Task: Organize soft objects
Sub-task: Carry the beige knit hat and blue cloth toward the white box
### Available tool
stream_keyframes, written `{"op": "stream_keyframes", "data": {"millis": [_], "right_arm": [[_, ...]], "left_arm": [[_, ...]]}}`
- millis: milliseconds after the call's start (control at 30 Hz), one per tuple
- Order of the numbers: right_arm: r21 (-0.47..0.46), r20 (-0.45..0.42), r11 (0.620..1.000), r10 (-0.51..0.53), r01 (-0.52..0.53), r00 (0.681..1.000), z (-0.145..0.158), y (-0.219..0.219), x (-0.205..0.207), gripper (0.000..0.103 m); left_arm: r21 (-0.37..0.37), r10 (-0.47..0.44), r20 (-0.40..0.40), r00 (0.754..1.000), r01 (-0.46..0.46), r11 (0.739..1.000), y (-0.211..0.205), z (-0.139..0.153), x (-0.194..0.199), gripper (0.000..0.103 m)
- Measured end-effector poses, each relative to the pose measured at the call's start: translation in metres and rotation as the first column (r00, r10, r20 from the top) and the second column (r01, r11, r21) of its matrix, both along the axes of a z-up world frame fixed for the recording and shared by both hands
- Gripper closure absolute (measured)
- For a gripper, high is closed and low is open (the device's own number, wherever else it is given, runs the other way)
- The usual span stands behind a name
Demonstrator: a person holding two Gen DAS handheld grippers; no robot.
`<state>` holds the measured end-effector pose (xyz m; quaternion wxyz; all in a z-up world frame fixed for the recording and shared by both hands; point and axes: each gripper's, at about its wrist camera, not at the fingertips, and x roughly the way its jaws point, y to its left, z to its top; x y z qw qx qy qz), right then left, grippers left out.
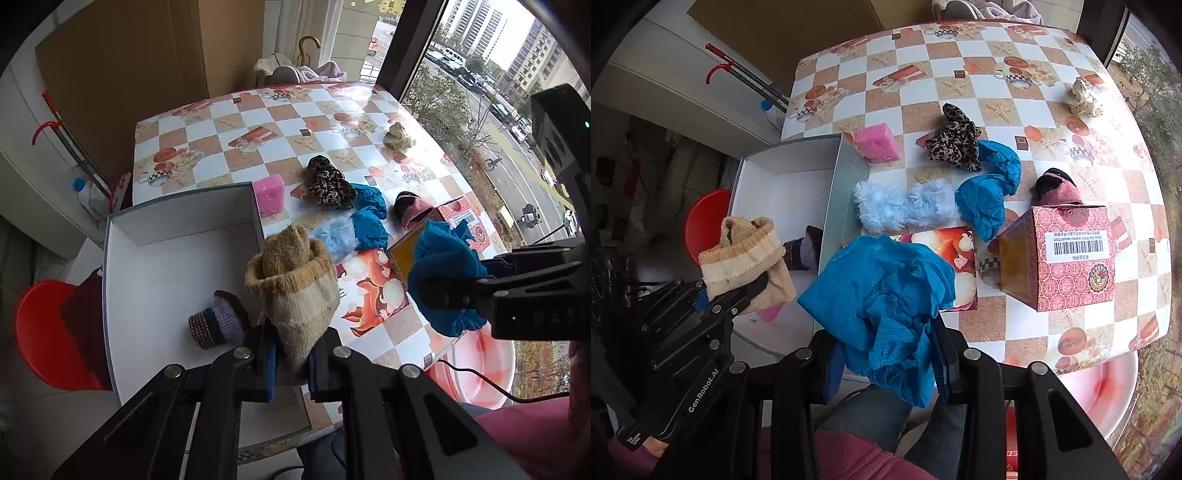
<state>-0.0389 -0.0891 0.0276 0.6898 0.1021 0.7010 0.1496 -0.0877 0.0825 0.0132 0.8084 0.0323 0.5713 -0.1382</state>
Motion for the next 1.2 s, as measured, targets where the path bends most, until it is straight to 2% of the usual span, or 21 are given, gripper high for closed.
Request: {"op": "stream_keyframes", "data": {"millis": [467, 967, 1200], "right_arm": [[-0.014, 0.009, 0.998, 0.064, -0.064, 0.998, 0.004, 0.025, 0.002, 0.062], [-0.028, 0.004, 0.982, 0.185, -0.185, 0.983, 0.001, 0.067, 0.006, 0.062], [-0.035, 0.05, 0.978, 0.208, -0.207, 0.977, 0.008, 0.083, 0.016, 0.062]], "left_arm": [[-0.008, 0.065, 0.017, 0.998, -0.065, 0.998, 0.023, 0.002, -0.009, 0.09], [-0.013, 0.19, -0.002, 0.982, -0.19, 0.982, 0.063, -0.007, -0.022, 0.09], [0.02, 0.199, -0.018, 0.98, -0.199, 0.98, 0.076, -0.012, -0.021, 0.09]]}}
